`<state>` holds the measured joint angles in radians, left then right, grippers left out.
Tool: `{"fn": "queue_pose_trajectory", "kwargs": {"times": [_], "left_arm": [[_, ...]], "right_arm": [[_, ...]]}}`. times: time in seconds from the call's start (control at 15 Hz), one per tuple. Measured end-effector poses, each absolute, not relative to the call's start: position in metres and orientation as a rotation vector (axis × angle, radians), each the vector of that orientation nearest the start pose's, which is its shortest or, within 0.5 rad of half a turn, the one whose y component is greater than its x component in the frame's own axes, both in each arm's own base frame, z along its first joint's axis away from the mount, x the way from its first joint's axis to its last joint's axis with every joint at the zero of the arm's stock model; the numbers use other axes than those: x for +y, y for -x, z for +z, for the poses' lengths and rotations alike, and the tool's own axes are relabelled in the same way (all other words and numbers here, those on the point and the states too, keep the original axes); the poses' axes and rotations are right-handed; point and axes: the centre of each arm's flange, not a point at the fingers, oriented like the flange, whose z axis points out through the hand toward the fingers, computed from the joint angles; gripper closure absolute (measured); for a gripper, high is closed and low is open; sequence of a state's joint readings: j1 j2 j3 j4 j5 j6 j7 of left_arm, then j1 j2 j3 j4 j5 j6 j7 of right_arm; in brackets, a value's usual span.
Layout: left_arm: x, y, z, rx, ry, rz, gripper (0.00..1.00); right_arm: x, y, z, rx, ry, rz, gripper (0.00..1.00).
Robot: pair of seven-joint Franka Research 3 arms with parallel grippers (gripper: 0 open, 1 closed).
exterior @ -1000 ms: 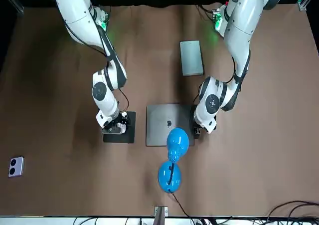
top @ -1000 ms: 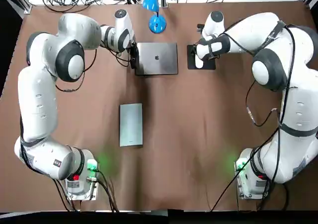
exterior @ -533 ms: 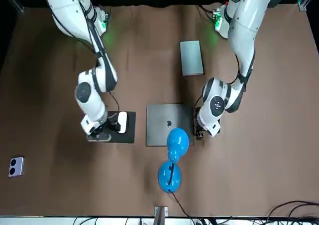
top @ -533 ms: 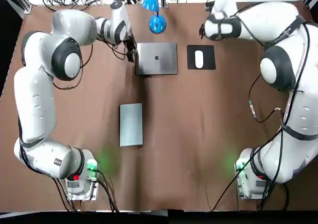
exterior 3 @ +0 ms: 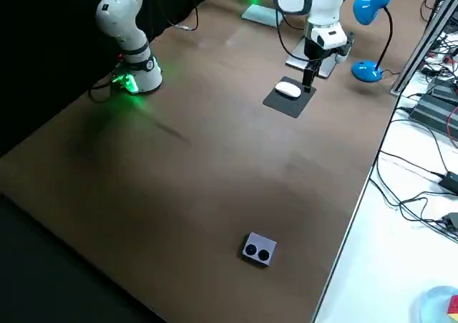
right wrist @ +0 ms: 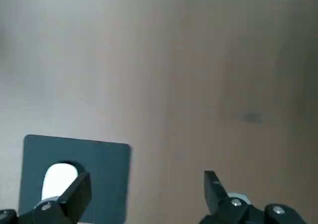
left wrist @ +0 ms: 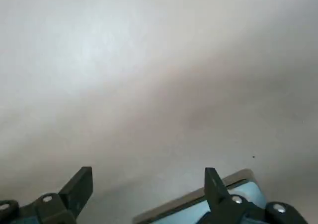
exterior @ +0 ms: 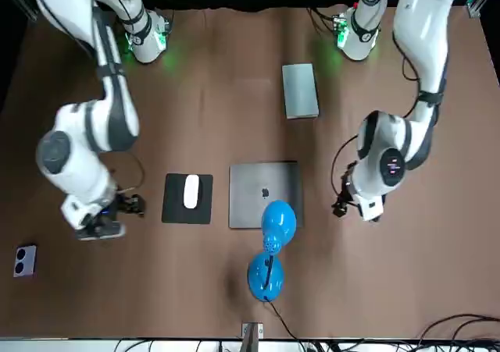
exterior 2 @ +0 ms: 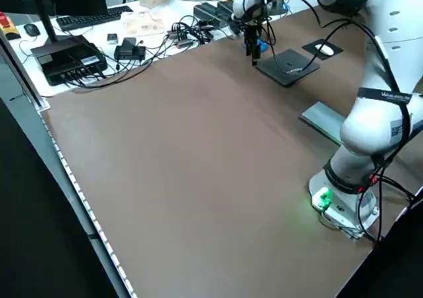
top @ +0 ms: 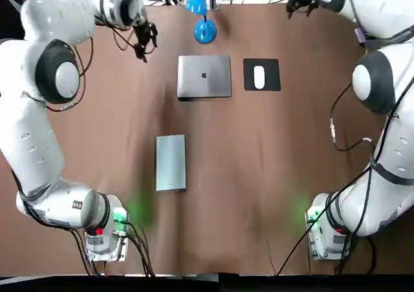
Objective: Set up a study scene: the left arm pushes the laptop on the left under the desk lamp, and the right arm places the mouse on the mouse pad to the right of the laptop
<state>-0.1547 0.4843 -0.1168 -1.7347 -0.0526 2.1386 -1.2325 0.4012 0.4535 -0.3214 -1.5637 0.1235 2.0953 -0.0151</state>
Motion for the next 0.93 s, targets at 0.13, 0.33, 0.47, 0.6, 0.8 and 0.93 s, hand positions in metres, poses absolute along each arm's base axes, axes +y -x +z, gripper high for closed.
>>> {"fn": "queue_pose_trajectory", "kwargs": {"times": [0.13, 0.33, 0.47, 0.6, 0.8, 0.93], "left_arm": [[-0.145, -0.638, 0.315, -1.308, 2.897, 0.166, 0.0], [-0.103, -0.644, 0.338, -0.993, 3.045, 0.127, 0.0], [-0.074, -0.647, 0.358, -0.823, 3.109, 0.085, 0.0], [-0.044, -0.644, 0.386, -0.61, 3.155, 0.061, 0.0], [-0.009, -0.636, 0.433, -0.226, 3.181, 0.04, 0.0], [0.008, -0.633, 0.456, -0.098, 3.186, 0.057, 0.0]], "right_arm": [[0.053, -0.685, 0.428, -0.119, 3.155, -0.165, 0.0], [-0.004, -0.673, 0.467, -0.107, 3.143, -0.15, 0.0], [-0.034, -0.658, 0.498, -0.111, 3.127, -0.097, 0.0], [-0.048, -0.642, 0.53, -0.114, 3.123, -0.03, 0.0], [-0.05, -0.626, 0.569, -0.121, 3.125, 0.045, 0.0], [-0.064, -0.614, 0.579, -0.084, 3.12, 0.102, 0.0]]}}
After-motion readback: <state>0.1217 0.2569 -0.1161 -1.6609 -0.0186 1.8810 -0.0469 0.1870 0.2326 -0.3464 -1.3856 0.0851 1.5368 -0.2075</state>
